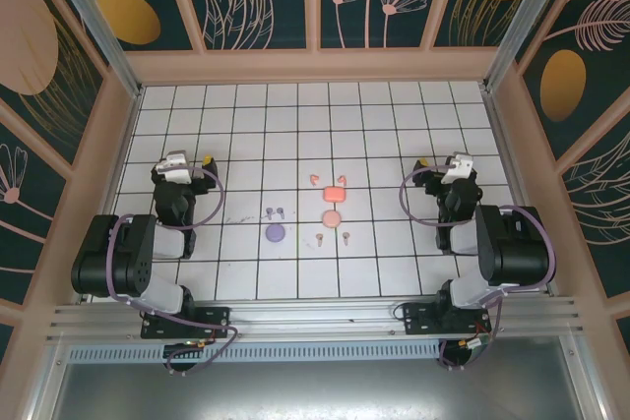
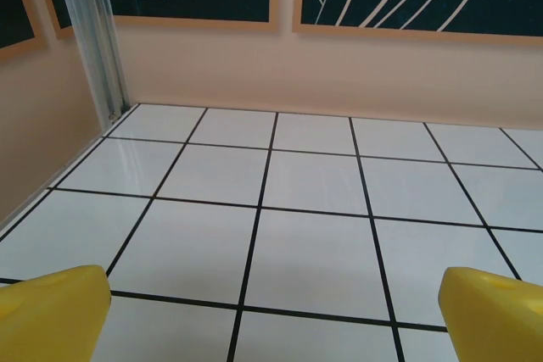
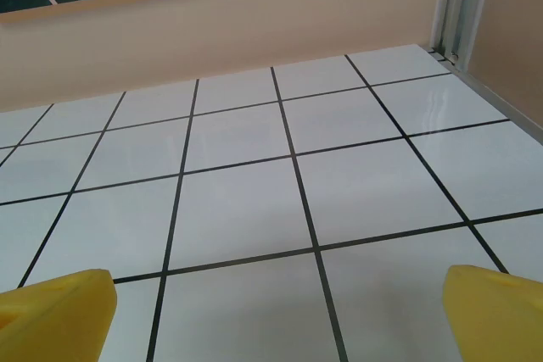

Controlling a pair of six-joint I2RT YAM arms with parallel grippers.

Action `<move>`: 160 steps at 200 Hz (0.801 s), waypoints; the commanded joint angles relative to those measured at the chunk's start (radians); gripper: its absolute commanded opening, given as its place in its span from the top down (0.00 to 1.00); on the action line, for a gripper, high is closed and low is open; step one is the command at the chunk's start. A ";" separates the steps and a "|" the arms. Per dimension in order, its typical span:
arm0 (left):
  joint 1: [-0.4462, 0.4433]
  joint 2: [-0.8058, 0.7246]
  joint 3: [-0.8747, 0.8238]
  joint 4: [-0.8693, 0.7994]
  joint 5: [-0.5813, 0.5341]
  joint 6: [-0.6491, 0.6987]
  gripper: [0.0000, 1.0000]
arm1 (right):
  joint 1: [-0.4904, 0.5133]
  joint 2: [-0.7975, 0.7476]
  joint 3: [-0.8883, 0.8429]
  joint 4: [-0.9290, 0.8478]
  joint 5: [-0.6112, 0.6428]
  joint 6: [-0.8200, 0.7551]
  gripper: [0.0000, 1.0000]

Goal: Insert the wireless bluetooth earbuds into the charging case

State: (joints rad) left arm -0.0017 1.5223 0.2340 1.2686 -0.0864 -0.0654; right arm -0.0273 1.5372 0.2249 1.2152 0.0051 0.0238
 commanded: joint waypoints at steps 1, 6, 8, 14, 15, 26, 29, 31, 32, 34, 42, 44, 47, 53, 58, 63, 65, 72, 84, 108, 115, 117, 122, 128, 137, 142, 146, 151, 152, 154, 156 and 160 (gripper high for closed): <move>0.006 -0.002 0.002 0.004 -0.004 -0.015 0.01 | -0.004 0.003 0.012 0.024 -0.019 -0.010 0.01; 0.006 -0.002 0.002 0.006 -0.004 -0.014 0.01 | -0.005 0.002 0.012 0.024 -0.018 -0.010 0.01; 0.006 -0.002 0.001 0.007 -0.004 -0.015 0.01 | -0.004 0.003 0.011 0.024 -0.017 -0.010 0.01; 0.006 -0.003 0.001 0.006 -0.004 -0.014 0.01 | -0.005 0.002 0.011 0.024 -0.017 -0.010 0.01; 0.006 -0.004 0.001 0.007 -0.004 -0.014 0.01 | -0.005 0.002 0.011 0.024 -0.017 -0.010 0.01; 0.006 -0.004 0.001 0.008 -0.005 -0.015 0.01 | -0.005 0.002 0.011 0.024 -0.020 -0.010 0.01; 0.006 -0.004 0.001 0.008 -0.004 -0.015 0.01 | -0.006 0.002 0.013 0.024 -0.021 -0.010 0.01; 0.006 -0.004 0.001 0.008 -0.004 -0.015 0.01 | -0.006 0.002 0.013 0.024 -0.021 -0.010 0.01; 0.006 -0.004 0.001 0.008 -0.005 -0.014 0.01 | -0.006 0.003 0.014 0.024 -0.022 -0.010 0.01; 0.006 -0.003 0.001 0.008 -0.004 -0.014 0.01 | -0.005 0.002 0.013 0.024 -0.022 -0.010 0.01; 0.006 -0.002 0.002 0.005 -0.004 -0.015 0.01 | -0.006 0.003 0.012 0.024 -0.022 -0.010 0.01; 0.006 -0.002 0.003 0.003 -0.004 -0.017 0.01 | -0.006 0.003 0.012 0.024 -0.023 -0.010 0.01; 0.006 -0.002 0.004 0.003 -0.004 -0.016 0.01 | -0.006 0.002 0.013 0.024 -0.023 -0.009 0.01; 0.006 -0.002 0.004 0.002 -0.004 -0.017 0.01 | -0.008 0.003 0.012 0.024 -0.025 -0.009 0.01; 0.006 -0.001 0.006 -0.001 -0.004 -0.016 0.01 | -0.008 0.002 0.012 0.023 -0.025 -0.009 0.01; 0.006 0.001 0.010 -0.008 -0.004 -0.017 0.01 | -0.008 0.002 0.014 0.024 -0.027 -0.009 0.01; 0.006 0.002 0.011 -0.010 -0.004 -0.017 0.01 | -0.008 0.002 0.014 0.023 -0.025 -0.009 0.01; 0.006 0.003 0.016 -0.014 -0.004 -0.017 0.01 | -0.007 0.002 0.013 0.023 -0.025 -0.009 0.01; 0.006 0.004 0.017 -0.015 -0.004 -0.018 0.01 | -0.012 0.002 0.016 0.018 -0.033 -0.007 0.01; 0.006 0.006 0.019 -0.020 -0.004 -0.017 0.01 | -0.013 0.003 0.015 0.018 -0.033 -0.007 0.01; 0.006 0.006 0.019 -0.020 -0.004 -0.018 0.01 | -0.012 0.002 0.016 0.018 -0.033 -0.007 0.01; 0.006 0.006 0.019 -0.020 -0.004 -0.018 0.01 | -0.012 0.002 0.016 0.018 -0.033 -0.007 0.01; 0.006 0.006 0.019 -0.020 -0.004 -0.018 0.01 | -0.013 0.002 0.015 0.019 -0.033 -0.007 0.01; 0.006 0.006 0.018 -0.019 -0.004 -0.018 0.01 | -0.013 0.003 0.015 0.018 -0.033 -0.007 0.01; 0.006 0.006 0.019 -0.018 -0.004 -0.017 0.01 | -0.012 0.002 0.016 0.018 -0.033 -0.007 0.01; 0.006 0.006 0.019 -0.018 -0.004 -0.018 0.01 | -0.012 0.002 0.015 0.018 -0.033 -0.007 0.01; 0.006 0.006 0.019 -0.018 -0.004 -0.017 0.01 | -0.012 0.002 0.015 0.018 -0.033 -0.007 0.01; 0.006 0.005 0.017 -0.018 -0.004 -0.018 0.01 | -0.012 0.003 0.015 0.018 -0.033 -0.007 0.01; 0.006 0.004 0.016 -0.016 -0.004 -0.018 0.01 | -0.012 0.003 0.015 0.018 -0.033 -0.007 0.01; 0.006 0.003 0.016 -0.016 -0.004 -0.018 0.01 | -0.012 0.003 0.015 0.018 -0.033 -0.007 0.01; 0.005 0.003 0.015 -0.015 -0.003 -0.018 0.01 | -0.012 0.002 0.015 0.019 -0.033 -0.007 0.01; 0.006 0.000 0.012 -0.012 -0.003 -0.016 0.01 | -0.012 0.002 0.014 0.020 -0.033 -0.007 0.01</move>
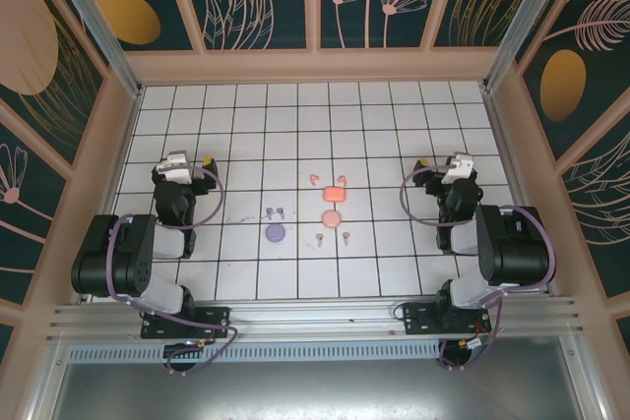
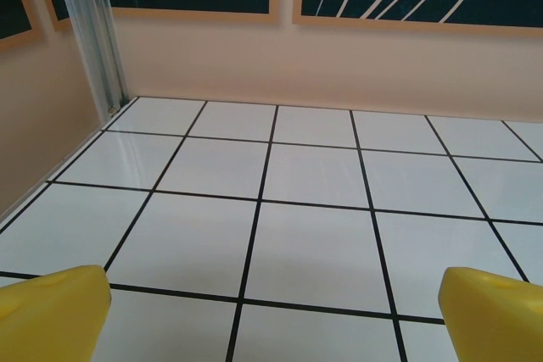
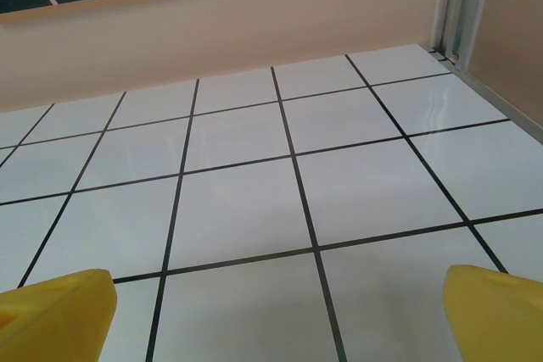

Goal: Insert the wireless bluetooth earbuds into the charging case

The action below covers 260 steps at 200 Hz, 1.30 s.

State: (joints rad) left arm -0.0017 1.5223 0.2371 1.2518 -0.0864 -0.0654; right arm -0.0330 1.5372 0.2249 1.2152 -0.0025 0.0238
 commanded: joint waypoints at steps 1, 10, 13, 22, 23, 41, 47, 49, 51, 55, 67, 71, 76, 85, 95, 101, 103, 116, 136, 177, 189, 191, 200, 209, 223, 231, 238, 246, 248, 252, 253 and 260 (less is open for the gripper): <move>0.006 0.000 0.008 0.005 -0.003 -0.016 0.01 | -0.007 0.003 0.015 0.020 -0.025 -0.007 0.01; 0.006 -0.003 0.003 0.013 -0.003 -0.014 0.01 | -0.001 0.000 0.016 0.022 -0.015 -0.008 0.01; 0.006 -0.004 0.002 0.016 -0.003 -0.016 0.01 | 0.004 -0.007 0.019 0.012 -0.003 -0.008 0.01; 0.006 -0.009 0.008 0.005 0.000 -0.011 0.01 | 0.017 -0.048 0.036 -0.049 0.038 -0.010 0.01; 0.006 -0.010 0.011 0.000 0.000 -0.012 0.01 | 0.019 -0.054 0.039 -0.058 0.043 -0.012 0.01; 0.006 -0.032 0.036 -0.065 -0.002 -0.012 0.01 | 0.043 -0.155 0.069 -0.198 0.112 -0.011 0.01; 0.006 -0.042 0.052 -0.098 -0.007 -0.013 0.01 | 0.045 -0.186 0.077 -0.242 0.116 -0.001 0.01; 0.006 -0.045 0.060 -0.115 -0.007 -0.013 0.01 | 0.047 -0.196 0.078 -0.258 0.116 0.004 0.01; 0.006 -0.048 0.068 -0.132 -0.007 -0.013 0.01 | 0.047 -0.206 0.082 -0.274 0.117 0.010 0.01; 0.006 -0.057 0.085 -0.171 -0.006 -0.012 0.01 | 0.047 -0.227 0.088 -0.307 0.119 0.029 0.01; 0.006 -0.079 0.126 -0.265 0.007 -0.006 0.02 | 0.045 -0.277 0.107 -0.395 0.120 0.088 0.01; 0.006 -0.085 0.137 -0.285 0.011 -0.004 0.02 | 0.046 -0.296 0.120 -0.436 0.122 0.113 0.01; 0.006 -0.095 0.148 -0.310 0.012 -0.003 0.01 | 0.046 -0.311 0.131 -0.476 0.136 0.141 0.01; 0.006 -0.117 0.162 -0.354 0.014 -0.002 0.01 | 0.045 -0.342 0.169 -0.582 0.184 0.238 0.01; 0.006 -0.145 0.168 -0.381 0.016 -0.001 0.01 | 0.029 -0.359 0.218 -0.702 0.180 0.329 0.01; 0.006 -0.165 0.171 -0.399 0.019 -0.003 0.01 | 0.021 -0.358 0.245 -0.756 0.152 0.343 0.01; 0.006 -0.172 0.172 -0.405 0.019 -0.004 0.01 | 0.021 -0.358 0.253 -0.771 0.148 0.349 0.01; 0.006 -0.216 0.179 -0.444 0.026 -0.022 0.01 | 0.021 -0.347 0.293 -0.845 0.099 0.358 0.01; 0.006 -0.267 0.202 -0.504 0.045 -0.090 0.01 | 0.029 -0.358 0.298 -0.870 0.021 0.353 0.01; 0.003 -0.361 0.249 -0.651 0.090 -0.322 0.01 | 0.160 -0.383 0.351 -1.021 -0.043 0.314 0.02; 0.002 -0.403 0.237 -0.664 0.096 -0.382 0.01 | 0.232 -0.381 0.387 -1.091 -0.004 0.308 0.03; 0.000 -0.410 0.235 -0.668 0.094 -0.389 0.01 | 0.243 -0.382 0.393 -1.102 -0.001 0.306 0.03; -0.004 -0.442 0.222 -0.675 0.087 -0.436 0.01 | 0.293 -0.383 0.414 -1.142 0.007 0.304 0.05; -0.009 -0.475 0.205 -0.675 0.076 -0.473 0.01 | 0.343 -0.387 0.429 -1.173 0.013 0.313 0.06; -0.012 -0.526 0.187 -0.691 0.066 -0.524 0.01 | 0.410 -0.393 0.444 -1.203 0.035 0.334 0.08; -0.015 -0.554 0.178 -0.704 0.056 -0.550 0.01 | 0.444 -0.396 0.451 -1.210 0.043 0.354 0.08; -0.017 -0.575 0.174 -0.721 0.046 -0.574 0.01 | 0.475 -0.399 0.457 -1.216 0.044 0.373 0.09; -0.018 -0.596 0.171 -0.740 0.035 -0.600 0.01 | 0.508 -0.395 0.470 -1.228 0.048 0.401 0.10; -0.019 -0.601 0.170 -0.745 0.033 -0.608 0.01 | 0.516 -0.394 0.473 -1.232 0.047 0.406 0.09; -0.020 -0.612 0.168 -0.753 0.026 -0.623 0.01 | 0.531 -0.390 0.481 -1.237 0.042 0.415 0.09; -0.020 -0.614 0.167 -0.754 0.025 -0.626 0.01 | 0.535 -0.388 0.483 -1.238 0.041 0.416 0.09; -0.021 -0.628 0.166 -0.769 0.023 -0.650 0.01 | 0.566 -0.373 0.501 -1.251 0.043 0.429 0.09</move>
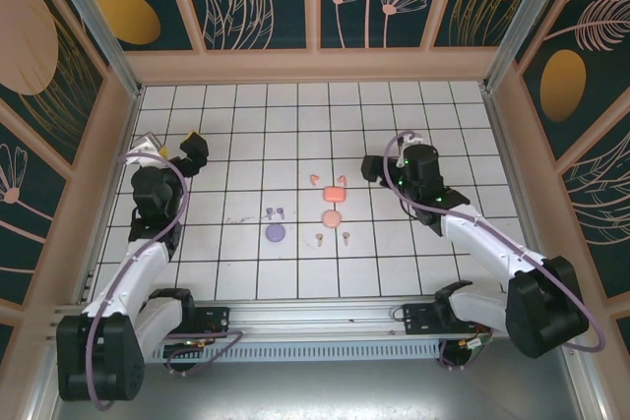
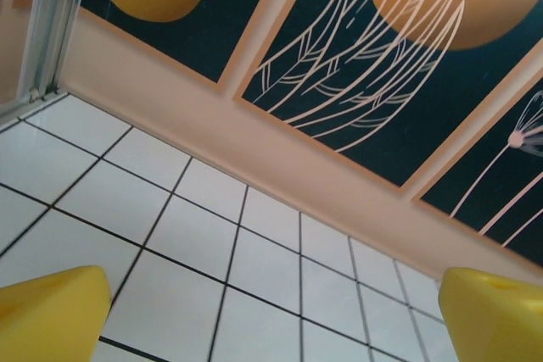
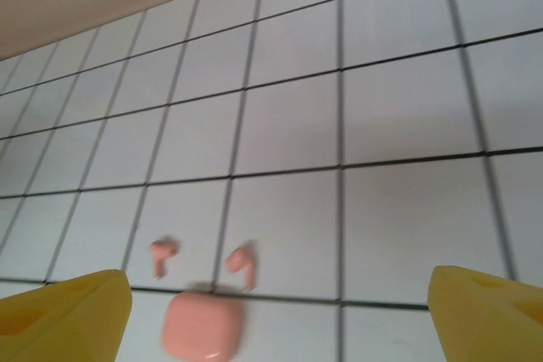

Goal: Insert the wireless bluetooth earbuds into the charging case

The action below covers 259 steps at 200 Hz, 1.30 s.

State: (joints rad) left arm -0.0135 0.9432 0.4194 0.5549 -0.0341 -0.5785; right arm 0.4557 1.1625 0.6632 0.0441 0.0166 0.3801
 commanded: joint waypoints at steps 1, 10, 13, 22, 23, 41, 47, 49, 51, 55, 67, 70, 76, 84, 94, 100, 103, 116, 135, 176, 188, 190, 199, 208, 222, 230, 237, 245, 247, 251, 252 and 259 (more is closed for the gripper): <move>-0.009 -0.050 -0.016 -0.073 -0.029 -0.139 0.01 | 0.081 0.006 0.065 -0.083 0.024 0.075 0.09; -0.009 -0.061 -0.012 -0.096 -0.019 -0.158 0.01 | 0.128 0.035 0.097 -0.113 0.042 0.087 0.09; -0.009 -0.062 -0.009 -0.104 -0.016 -0.165 0.01 | 0.144 0.047 0.109 -0.123 0.051 0.090 0.09; -0.012 -0.064 0.002 -0.133 -0.001 -0.184 0.01 | 0.191 0.085 0.145 -0.157 0.076 0.096 0.09; -0.011 -0.063 0.003 -0.137 0.001 -0.186 0.01 | 0.197 0.087 0.148 -0.160 0.079 0.097 0.09; -0.014 -0.057 0.024 -0.181 0.034 -0.222 0.01 | 0.283 0.173 0.217 -0.215 0.127 0.110 0.08; -0.015 -0.054 0.030 -0.193 0.043 -0.232 0.01 | 0.309 0.202 0.238 -0.228 0.139 0.113 0.08; -0.016 -0.052 0.031 -0.195 0.047 -0.235 0.01 | 0.319 0.212 0.243 -0.233 0.144 0.116 0.08; -0.017 -0.052 0.031 -0.199 0.048 -0.238 0.01 | 0.327 0.221 0.253 -0.237 0.149 0.118 0.08; -0.018 -0.051 0.034 -0.205 0.054 -0.243 0.01 | 0.342 0.239 0.267 -0.248 0.156 0.123 0.08; -0.024 -0.045 0.039 -0.213 0.077 -0.254 0.01 | 0.384 0.295 0.311 -0.270 0.161 0.130 0.08; -0.025 -0.044 0.040 -0.216 0.084 -0.256 0.01 | 0.395 0.308 0.322 -0.274 0.163 0.132 0.08; -0.027 -0.039 0.044 -0.222 0.095 -0.263 0.01 | 0.416 0.334 0.345 -0.286 0.169 0.136 0.08; -0.033 -0.035 0.050 -0.235 0.108 -0.265 0.01 | 0.442 0.368 0.379 -0.304 0.173 0.142 0.07; -0.042 -0.026 0.062 -0.261 0.113 -0.263 0.01 | 0.468 0.410 0.423 -0.335 0.178 0.152 0.07; -0.046 -0.021 0.068 -0.276 0.113 -0.260 0.01 | 0.481 0.436 0.449 -0.354 0.178 0.159 0.07; -0.048 -0.020 0.071 -0.281 0.112 -0.258 0.01 | 0.488 0.448 0.464 -0.363 0.177 0.162 0.07; -0.058 -0.014 0.070 -0.306 0.098 -0.260 0.01 | 0.512 0.501 0.523 -0.406 0.176 0.174 0.07; -0.065 -0.002 0.068 -0.351 0.060 -0.267 0.01 | 0.535 0.567 0.599 -0.468 0.168 0.201 0.07; -0.065 0.035 0.088 -0.452 0.003 -0.266 0.01 | 0.569 0.637 0.659 -0.519 0.121 0.251 0.07; -0.065 0.043 0.094 -0.469 -0.011 -0.261 0.01 | 0.579 0.651 0.670 -0.530 0.112 0.267 0.08; -0.066 0.044 0.095 -0.471 -0.011 -0.258 0.01 | 0.580 0.653 0.672 -0.532 0.111 0.269 0.08; -0.066 0.050 0.099 -0.475 -0.015 -0.246 0.01 | 0.591 0.665 0.680 -0.539 0.107 0.274 0.08; -0.065 0.057 0.103 -0.481 -0.024 -0.239 0.01 | 0.604 0.678 0.692 -0.554 0.113 0.279 0.08; -0.066 0.072 0.112 -0.487 -0.029 -0.227 0.01 | 0.626 0.700 0.713 -0.577 0.122 0.281 0.08; -0.066 0.082 0.117 -0.489 -0.028 -0.224 0.01 | 0.638 0.715 0.726 -0.591 0.128 0.281 0.08; -0.065 0.092 0.124 -0.494 -0.028 -0.222 0.01 | 0.647 0.725 0.736 -0.602 0.134 0.281 0.08; -0.065 0.103 0.128 -0.497 -0.025 -0.221 0.01 | 0.657 0.740 0.746 -0.615 0.141 0.277 0.08; -0.065 0.104 0.129 -0.497 -0.024 -0.221 0.01 | 0.658 0.744 0.749 -0.618 0.142 0.277 0.08; -0.065 0.109 0.130 -0.497 -0.022 -0.221 0.01 | 0.661 0.749 0.753 -0.619 0.143 0.275 0.08; -0.065 0.110 0.130 -0.497 -0.022 -0.221 0.01 | 0.662 0.749 0.753 -0.620 0.143 0.274 0.08; -0.066 0.117 0.132 -0.497 -0.021 -0.219 0.01 | 0.670 0.760 0.763 -0.626 0.145 0.268 0.08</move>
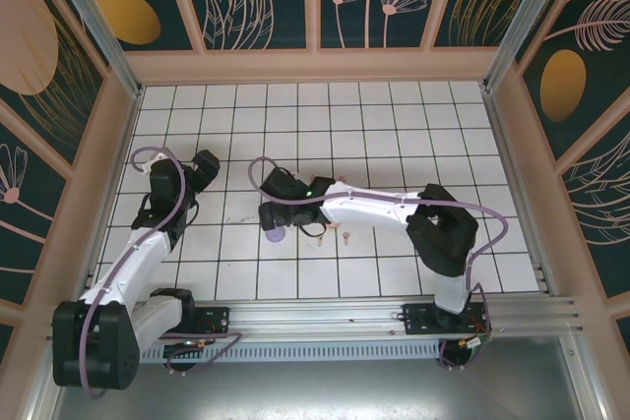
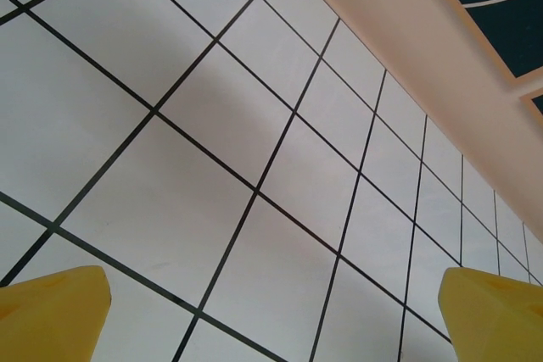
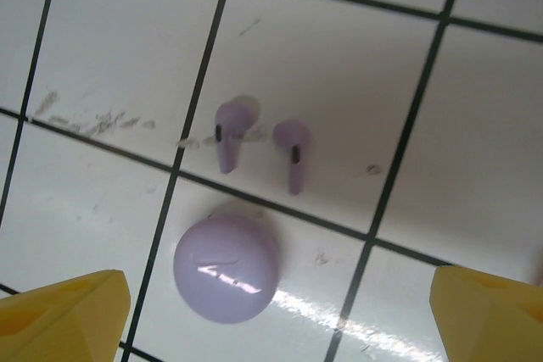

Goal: Insert the wireless bluetooth earbuds into the charging case

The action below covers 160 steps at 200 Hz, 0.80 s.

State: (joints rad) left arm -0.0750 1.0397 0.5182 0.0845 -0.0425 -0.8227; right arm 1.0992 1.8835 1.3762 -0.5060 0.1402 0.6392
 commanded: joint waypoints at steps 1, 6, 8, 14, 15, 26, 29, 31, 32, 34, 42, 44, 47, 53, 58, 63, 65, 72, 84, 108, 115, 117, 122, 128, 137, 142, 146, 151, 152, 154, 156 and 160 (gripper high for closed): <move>-0.004 0.021 0.034 -0.027 -0.013 0.024 0.01 | 0.027 0.039 0.052 -0.076 0.022 0.008 0.09; -0.004 0.025 0.034 -0.028 -0.012 0.027 0.01 | 0.032 0.047 0.057 -0.080 0.021 0.001 0.09; -0.003 0.027 0.035 -0.028 -0.012 0.028 0.01 | 0.035 0.049 0.059 -0.080 0.021 -0.002 0.09; -0.003 0.030 0.037 -0.028 -0.014 0.032 0.01 | 0.041 0.058 0.071 -0.085 0.022 -0.011 0.09; -0.003 0.031 0.036 -0.028 -0.014 0.032 0.01 | 0.042 0.059 0.072 -0.086 0.021 -0.013 0.09; -0.003 0.034 0.039 -0.031 -0.013 0.041 0.01 | 0.054 0.077 0.096 -0.100 0.018 -0.034 0.11; -0.004 0.035 0.040 -0.032 -0.015 0.042 0.01 | 0.055 0.083 0.103 -0.106 0.018 -0.039 0.12; -0.003 0.036 0.041 -0.033 -0.017 0.044 0.01 | 0.057 0.086 0.108 -0.109 0.019 -0.042 0.12; -0.004 0.036 0.041 -0.034 -0.016 0.045 0.01 | 0.058 0.088 0.110 -0.111 0.020 -0.044 0.12; -0.003 0.036 0.042 -0.035 -0.019 0.046 0.01 | 0.060 0.090 0.114 -0.113 0.020 -0.047 0.12; -0.004 0.036 0.044 -0.039 -0.025 0.051 0.01 | 0.063 0.105 0.129 -0.124 0.021 -0.059 0.14; -0.003 0.036 0.045 -0.040 -0.027 0.052 0.01 | 0.064 0.108 0.132 -0.126 0.021 -0.062 0.14; -0.004 0.035 0.046 -0.042 -0.029 0.055 0.01 | 0.065 0.113 0.135 -0.129 0.021 -0.065 0.14; -0.004 0.034 0.049 -0.047 -0.033 0.061 0.01 | 0.067 0.121 0.141 -0.133 0.021 -0.072 0.15; -0.003 0.034 0.051 -0.052 -0.039 0.067 0.01 | 0.067 0.127 0.145 -0.136 0.021 -0.077 0.15; -0.003 0.033 0.052 -0.056 -0.043 0.072 0.01 | 0.067 0.131 0.147 -0.138 0.021 -0.080 0.16; -0.003 0.033 0.054 -0.057 -0.045 0.074 0.01 | 0.067 0.133 0.148 -0.138 0.021 -0.082 0.16; -0.003 0.031 0.055 -0.062 -0.052 0.080 0.01 | 0.067 0.138 0.149 -0.138 0.018 -0.086 0.17; -0.003 0.031 0.061 -0.070 -0.066 0.093 0.01 | 0.067 0.148 0.154 -0.137 0.013 -0.097 0.19; -0.003 0.031 0.070 -0.083 -0.094 0.112 0.01 | 0.068 0.169 0.170 -0.138 0.001 -0.112 0.24; -0.004 0.034 0.071 -0.084 -0.099 0.115 0.01 | 0.068 0.175 0.175 -0.139 -0.001 -0.115 0.24; -0.003 0.034 0.072 -0.084 -0.101 0.117 0.01 | 0.070 0.175 0.177 -0.140 -0.001 -0.116 0.24; -0.003 0.035 0.073 -0.084 -0.104 0.118 0.01 | 0.070 0.179 0.181 -0.140 -0.002 -0.118 0.25; -0.003 0.037 0.075 -0.084 -0.107 0.120 0.01 | 0.071 0.184 0.185 -0.141 -0.002 -0.120 0.25; -0.003 0.039 0.076 -0.084 -0.112 0.122 0.01 | 0.070 0.189 0.189 -0.141 -0.004 -0.124 0.26; -0.003 0.040 0.077 -0.084 -0.115 0.123 0.01 | 0.071 0.192 0.191 -0.141 -0.005 -0.124 0.27; -0.003 0.042 0.078 -0.086 -0.118 0.123 0.01 | 0.071 0.195 0.193 -0.141 -0.005 -0.124 0.27; -0.003 0.043 0.079 -0.086 -0.120 0.124 0.01 | 0.071 0.199 0.195 -0.142 -0.006 -0.125 0.27; -0.003 0.042 0.080 -0.086 -0.121 0.125 0.01 | 0.071 0.199 0.196 -0.142 -0.006 -0.125 0.27; -0.003 0.044 0.080 -0.086 -0.121 0.125 0.01 | 0.071 0.199 0.197 -0.143 -0.007 -0.126 0.27; -0.003 0.045 0.080 -0.087 -0.122 0.126 0.01 | 0.071 0.201 0.197 -0.143 -0.007 -0.127 0.27; -0.003 0.046 0.081 -0.088 -0.124 0.127 0.01 | 0.071 0.203 0.200 -0.143 -0.007 -0.128 0.27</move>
State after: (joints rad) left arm -0.0750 1.0763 0.5659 0.0177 -0.1337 -0.7254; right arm 1.1614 2.0663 1.5364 -0.6125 0.1368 0.5304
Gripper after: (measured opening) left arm 0.987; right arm 0.732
